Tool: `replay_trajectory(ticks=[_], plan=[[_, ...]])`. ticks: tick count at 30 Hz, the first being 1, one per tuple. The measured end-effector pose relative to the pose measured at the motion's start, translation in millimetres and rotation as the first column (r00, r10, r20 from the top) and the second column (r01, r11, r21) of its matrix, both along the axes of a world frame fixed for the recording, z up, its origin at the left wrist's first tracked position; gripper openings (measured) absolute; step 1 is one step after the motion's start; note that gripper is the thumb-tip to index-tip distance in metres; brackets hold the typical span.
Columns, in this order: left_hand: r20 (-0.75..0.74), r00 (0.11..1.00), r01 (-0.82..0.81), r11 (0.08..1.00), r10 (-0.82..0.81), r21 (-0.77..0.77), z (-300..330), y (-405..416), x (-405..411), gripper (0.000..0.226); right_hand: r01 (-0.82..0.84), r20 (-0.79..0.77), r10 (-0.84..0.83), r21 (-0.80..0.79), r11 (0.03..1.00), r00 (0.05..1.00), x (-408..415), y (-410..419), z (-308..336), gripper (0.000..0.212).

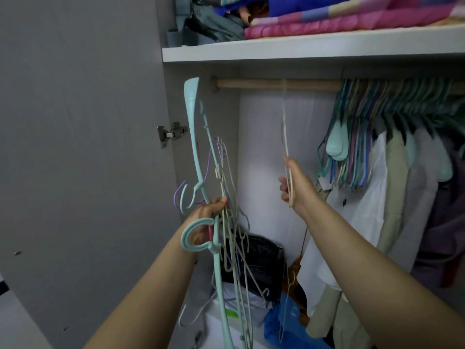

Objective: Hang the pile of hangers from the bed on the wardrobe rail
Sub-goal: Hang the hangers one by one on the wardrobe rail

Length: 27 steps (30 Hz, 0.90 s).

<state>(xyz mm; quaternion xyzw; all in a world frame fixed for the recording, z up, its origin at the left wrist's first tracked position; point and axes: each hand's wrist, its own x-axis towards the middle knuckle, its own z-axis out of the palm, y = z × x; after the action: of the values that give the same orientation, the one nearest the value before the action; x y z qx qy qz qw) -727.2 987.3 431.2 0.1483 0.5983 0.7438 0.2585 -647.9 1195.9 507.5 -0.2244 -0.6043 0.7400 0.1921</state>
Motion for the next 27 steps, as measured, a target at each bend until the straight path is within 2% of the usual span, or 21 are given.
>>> replay_trajectory(ticks=[3,6,10,14,18,22,25,27], plan=[[0.002,1.000,0.008,1.000,-0.008,0.029,2.6,7.6,-0.9,0.020,0.031,-0.043,-0.038,-0.166,0.986,0.998,-22.1,11.7,44.7,0.062],[0.036,0.999,-0.006,0.993,0.002,0.114,4.5,12.8,1.3,0.019,0.065,-0.066,-0.085,-0.265,0.962,0.994,-41.0,25.2,77.4,0.072],[0.087,0.996,-0.017,0.987,0.003,0.162,5.9,13.2,5.9,0.025,0.138,-0.004,-0.145,-0.279,0.950,0.989,-50.9,44.8,89.1,0.055],[0.093,0.995,-0.040,0.982,0.023,0.184,4.8,8.1,7.1,0.029,0.156,0.055,-0.147,-0.268,0.951,0.988,-50.9,57.8,72.7,0.061],[0.093,0.995,-0.054,0.981,0.037,0.188,0.2,2.7,14.4,0.030,0.236,-0.061,-0.270,-0.330,0.914,0.961,-43.8,60.7,57.4,0.042],[0.139,0.990,-0.060,0.970,0.028,0.235,-3.2,-2.7,24.8,0.029,0.230,-0.110,-0.275,-0.309,0.923,0.955,-29.6,64.4,32.5,0.068],[0.190,0.982,-0.059,0.951,0.000,0.304,-6.9,-3.9,32.3,0.030,0.229,-0.045,-0.260,-0.345,0.910,0.965,-13.6,41.1,-6.9,0.075],[0.212,0.977,-0.060,0.941,-0.012,0.333,-8.3,-2.7,37.1,0.029,0.191,0.056,-0.183,-0.254,0.948,0.981,-4.9,12.2,-40.6,0.063]])
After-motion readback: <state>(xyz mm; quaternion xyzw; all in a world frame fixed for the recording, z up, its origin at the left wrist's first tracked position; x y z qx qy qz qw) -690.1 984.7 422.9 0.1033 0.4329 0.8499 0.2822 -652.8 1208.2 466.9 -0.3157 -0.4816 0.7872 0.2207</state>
